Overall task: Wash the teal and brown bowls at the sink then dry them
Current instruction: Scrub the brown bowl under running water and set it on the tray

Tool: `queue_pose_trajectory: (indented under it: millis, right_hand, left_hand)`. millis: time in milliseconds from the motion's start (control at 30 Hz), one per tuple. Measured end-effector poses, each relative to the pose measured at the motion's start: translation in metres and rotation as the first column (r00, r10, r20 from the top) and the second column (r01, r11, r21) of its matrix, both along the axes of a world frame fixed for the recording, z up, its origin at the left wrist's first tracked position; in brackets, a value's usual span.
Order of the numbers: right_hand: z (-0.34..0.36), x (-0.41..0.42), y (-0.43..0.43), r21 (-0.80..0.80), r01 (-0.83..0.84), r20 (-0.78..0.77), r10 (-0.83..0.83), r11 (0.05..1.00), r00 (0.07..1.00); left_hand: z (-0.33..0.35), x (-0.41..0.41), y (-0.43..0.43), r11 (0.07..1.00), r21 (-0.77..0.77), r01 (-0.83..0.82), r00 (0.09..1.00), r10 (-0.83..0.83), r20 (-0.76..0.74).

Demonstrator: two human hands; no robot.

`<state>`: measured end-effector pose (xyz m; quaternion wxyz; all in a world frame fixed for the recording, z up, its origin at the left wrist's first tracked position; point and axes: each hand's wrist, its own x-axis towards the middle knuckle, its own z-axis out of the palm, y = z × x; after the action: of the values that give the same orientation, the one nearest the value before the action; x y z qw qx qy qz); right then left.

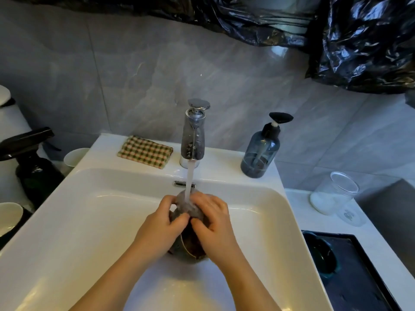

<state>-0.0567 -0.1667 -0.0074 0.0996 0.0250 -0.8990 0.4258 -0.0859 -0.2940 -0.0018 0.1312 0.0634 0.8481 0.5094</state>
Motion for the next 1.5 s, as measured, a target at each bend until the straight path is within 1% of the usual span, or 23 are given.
queue_pose_trajectory:
  millis: [67,133,200,267,333,400,500,600,667,767,867,933,1000,1033,1067,1100,1167,1200,1233,1300,1367,1433,1500]
  right_hand:
    - [-0.003,-0.003,0.004,0.121,-0.016,0.028,0.013,0.992,1.000]
    - [-0.004,-0.004,0.008,0.174,-0.023,0.032,0.018,0.984,0.999]
    - [-0.001,-0.004,0.012,0.167,0.045,0.046,-0.054,0.985,0.997]
    - [0.003,-0.007,0.012,0.126,0.162,0.074,-0.173,0.979,0.982]
    - [0.010,-0.010,0.008,0.102,0.235,0.073,-0.243,0.967,0.967]
    - [0.019,-0.011,-0.003,0.078,0.197,0.040,-0.201,0.977,0.979]
    - [0.024,-0.010,-0.017,0.137,0.036,0.012,-0.038,0.990,0.999]
    - [0.019,-0.010,-0.008,0.217,0.047,0.015,-0.052,0.975,0.999]
    - [0.016,-0.011,0.000,0.154,0.085,0.054,-0.095,0.984,0.994]
    - [0.013,-0.012,0.008,0.068,0.197,0.113,-0.204,0.978,0.972]
    - [0.011,-0.010,0.009,-0.102,0.318,0.126,-0.305,0.943,0.944]
    - [0.012,-0.006,0.001,-0.243,0.286,0.129,-0.261,0.927,0.957]
    - [0.016,-0.005,-0.008,-0.372,0.178,0.129,-0.139,0.911,0.982]
    - [0.017,-0.006,-0.011,-0.366,0.120,0.117,-0.082,0.923,0.990]
    - [0.017,-0.006,-0.012,-0.266,0.073,0.087,-0.052,0.961,0.995]
    - [0.016,-0.006,-0.013,-0.103,0.049,0.043,-0.044,0.993,0.998]
    - [0.010,-0.008,-0.012,0.174,0.085,-0.048,-0.078,0.981,0.996]
    - [0.010,-0.008,-0.011,0.226,0.131,-0.048,-0.123,0.965,0.991]
    - [0.011,-0.009,-0.009,0.231,0.164,-0.022,-0.163,0.959,0.986]
    - [0.007,-0.010,-0.004,0.226,0.124,0.038,-0.136,0.966,0.990]
    - [0.000,-0.012,0.002,0.160,0.099,0.125,-0.119,0.982,0.985]
    - [-0.005,-0.013,0.003,-0.035,0.248,0.193,-0.237,0.968,0.952]
    - [-0.008,-0.015,0.000,-0.205,0.403,0.253,-0.350,0.892,0.902]
  left_hand:
    - [0.001,0.000,-0.003,0.999,-0.031,0.025,0.999,-0.026,-0.035]
    - [0.000,-0.001,-0.005,0.994,-0.085,0.063,0.994,-0.070,-0.084]
    - [-0.001,-0.002,-0.006,0.995,-0.080,0.064,0.990,-0.073,-0.118]
    - [0.000,-0.004,-0.006,0.999,-0.038,0.028,0.990,-0.033,-0.136]
    - [0.001,-0.005,-0.004,1.000,-0.019,-0.011,0.990,0.009,-0.139]
    - [0.001,-0.006,-0.004,0.999,-0.047,-0.008,0.990,0.001,-0.144]
    - [-0.002,-0.006,-0.009,0.998,-0.059,0.002,0.990,-0.011,-0.143]
    - [0.000,-0.006,-0.016,0.999,-0.047,0.017,0.989,-0.023,-0.145]
    - [0.003,-0.007,-0.014,0.996,-0.073,0.057,0.987,-0.067,-0.148]
    - [0.011,-0.017,-0.008,0.971,-0.221,0.094,0.971,-0.138,-0.194]
    - [0.021,-0.033,-0.008,0.958,-0.287,0.016,0.962,-0.093,-0.256]
    - [0.019,-0.034,-0.012,0.967,-0.249,-0.049,0.969,-0.015,-0.247]
    - [0.011,-0.029,-0.016,0.983,-0.164,-0.085,0.980,0.052,-0.194]
    - [0.008,-0.028,-0.017,0.986,-0.135,-0.093,0.983,0.069,-0.173]
    - [0.007,-0.028,-0.019,0.988,-0.124,-0.094,0.983,0.072,-0.168]
    - [0.006,-0.028,-0.021,0.989,-0.119,-0.089,0.984,0.068,-0.167]
    - [0.006,-0.026,-0.021,0.994,-0.089,-0.066,0.984,0.050,-0.170]
    - [0.006,-0.024,-0.019,0.995,-0.092,-0.038,0.984,0.022,-0.174]
    - [0.007,-0.020,-0.016,0.992,-0.126,0.005,0.982,-0.028,-0.187]
    - [0.007,-0.011,-0.009,0.969,-0.228,0.089,0.964,-0.141,-0.225]
    - [0.006,-0.008,-0.003,0.966,-0.244,0.088,0.952,-0.154,-0.266]
    - [0.007,-0.007,-0.002,0.977,-0.213,0.025,0.947,-0.091,-0.307]
    - [0.007,-0.008,-0.002,0.985,-0.167,-0.042,0.947,-0.014,-0.320]
